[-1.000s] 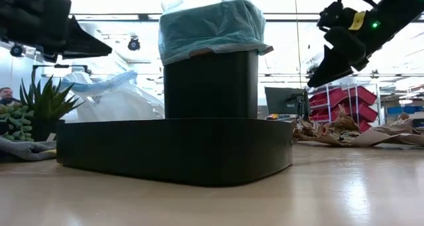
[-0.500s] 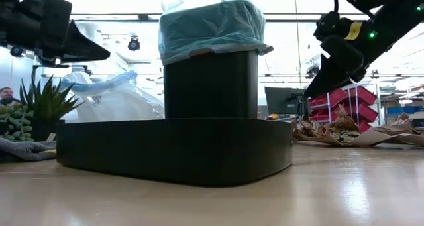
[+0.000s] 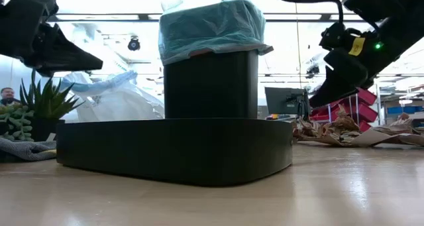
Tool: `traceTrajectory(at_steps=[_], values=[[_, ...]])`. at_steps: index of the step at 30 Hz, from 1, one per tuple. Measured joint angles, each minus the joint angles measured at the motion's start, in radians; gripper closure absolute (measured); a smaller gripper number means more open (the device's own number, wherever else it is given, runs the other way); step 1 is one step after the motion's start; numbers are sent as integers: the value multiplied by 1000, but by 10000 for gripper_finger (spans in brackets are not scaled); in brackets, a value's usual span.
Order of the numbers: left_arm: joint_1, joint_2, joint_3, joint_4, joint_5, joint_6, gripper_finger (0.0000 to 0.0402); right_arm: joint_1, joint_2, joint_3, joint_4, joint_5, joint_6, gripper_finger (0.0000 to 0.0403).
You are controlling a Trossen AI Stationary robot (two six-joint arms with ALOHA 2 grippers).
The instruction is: Place trash/remove bag and relplace
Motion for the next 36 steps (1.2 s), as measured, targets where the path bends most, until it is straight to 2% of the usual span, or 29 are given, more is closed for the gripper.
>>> traceTrajectory(at_steps=[2, 6, 9, 14, 18, 21, 23, 27, 29, 31, 34, 36], values=[[0, 14, 0, 2, -1, -15, 326, 0, 8, -8, 5, 21, 25, 214], [0, 45, 0, 2, 0, -41, 326, -8, 11, -10, -25, 134, 79, 192], [0, 68, 0, 2, 2, -49, 326, -54, 5, -10, -33, 143, 71, 165], [0, 97, 0, 4, 1, -50, 326, -199, 4, -2, -38, 15, -144, 121], [0, 115, 0, 4, 2, -64, 326, -349, -9, 0, -2, -79, -352, 112], [0, 123, 0, 4, 2, -68, 326, -483, -9, -2, 87, -272, -469, 121], [0, 124, 0, 4, 2, -68, 326, -565, 10, -2, 144, -342, -539, 128], [1, 123, 0, 4, 2, -68, 326, -683, 63, -2, 162, -398, -633, 142], [1, 122, 0, 5, 1, -72, 326, -708, 95, -6, 164, -483, -638, 151], [1, 122, 0, 5, 2, -73, 326, -710, 136, -9, 184, -506, -637, 166], [1, 122, 0, 5, 2, -73, 326, -710, 185, -24, 242, -505, -661, 208], [1, 122, 0, 7, 2, -73, 326, -710, 209, -33, 292, -505, -679, 251]])
